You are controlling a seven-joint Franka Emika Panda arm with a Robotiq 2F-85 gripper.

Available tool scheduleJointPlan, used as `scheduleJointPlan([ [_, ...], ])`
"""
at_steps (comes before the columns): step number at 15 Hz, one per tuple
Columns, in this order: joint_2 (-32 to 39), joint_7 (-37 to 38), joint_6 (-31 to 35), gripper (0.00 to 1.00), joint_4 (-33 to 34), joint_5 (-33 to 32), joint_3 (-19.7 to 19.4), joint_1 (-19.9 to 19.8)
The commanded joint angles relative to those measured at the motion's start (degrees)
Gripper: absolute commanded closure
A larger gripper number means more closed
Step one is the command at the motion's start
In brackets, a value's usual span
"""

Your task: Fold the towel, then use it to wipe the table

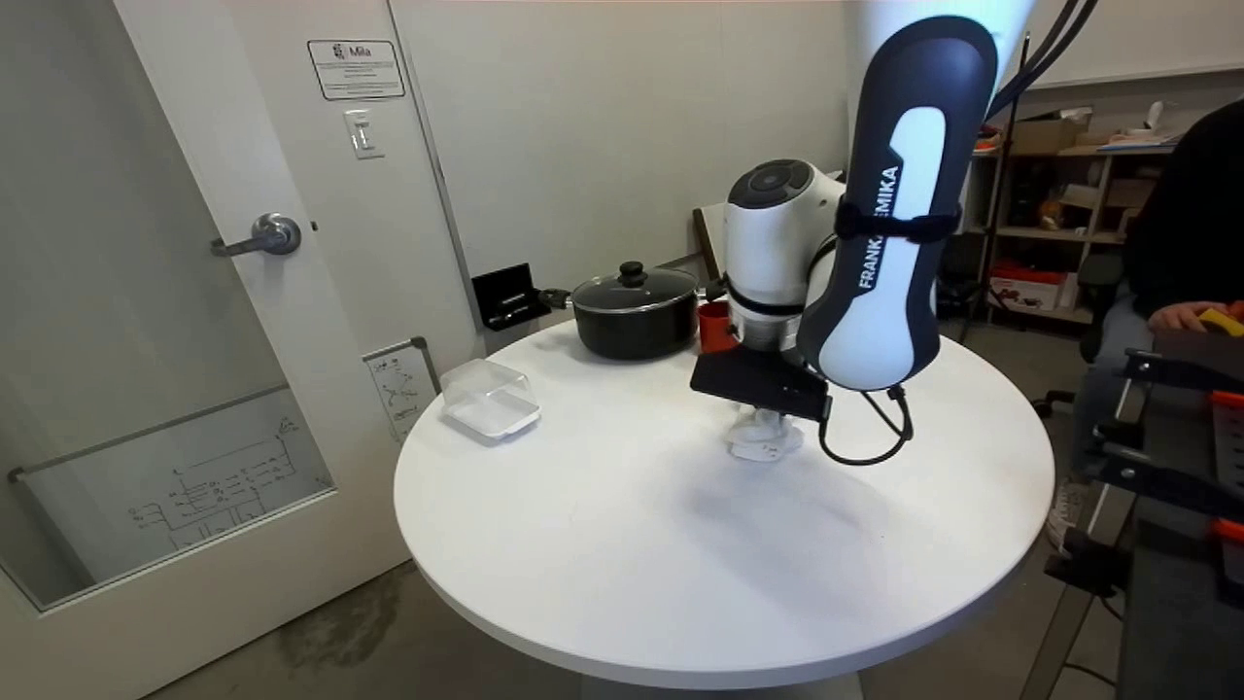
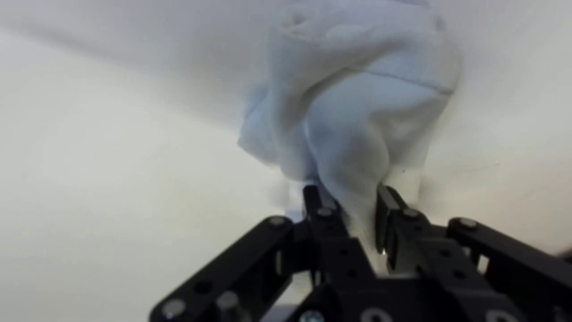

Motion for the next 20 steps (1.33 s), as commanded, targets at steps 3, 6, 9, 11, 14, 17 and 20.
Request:
scheduleJointPlan([
  [3, 4.81, -3.12, 1.38, 0.95, 8.57, 4.00, 0.65, 3.70],
  [6, 2.53, -6.39, -0.74, 0.95, 9.16, 3.37, 4.20, 1.62],
  [9, -3.38, -13.98, -3.06, 0.95, 7.07, 1.96, 12.14, -5.45],
  [11, -5.87, -18.36, -5.50, 0.95, 5.91, 2.19, 16.41, -9.57],
  [14, -8.53, -23.15, -10.92, 0.95, 3.96, 1.95, 20.52, -13.96],
  [17, -9.63, -25.47, -15.76, 0.95, 1.41, 0.09, 21.31, -14.75],
  [20, -10.94, -29.45, -17.60, 0.95, -1.80, -2.14, 23.14, -16.53],
])
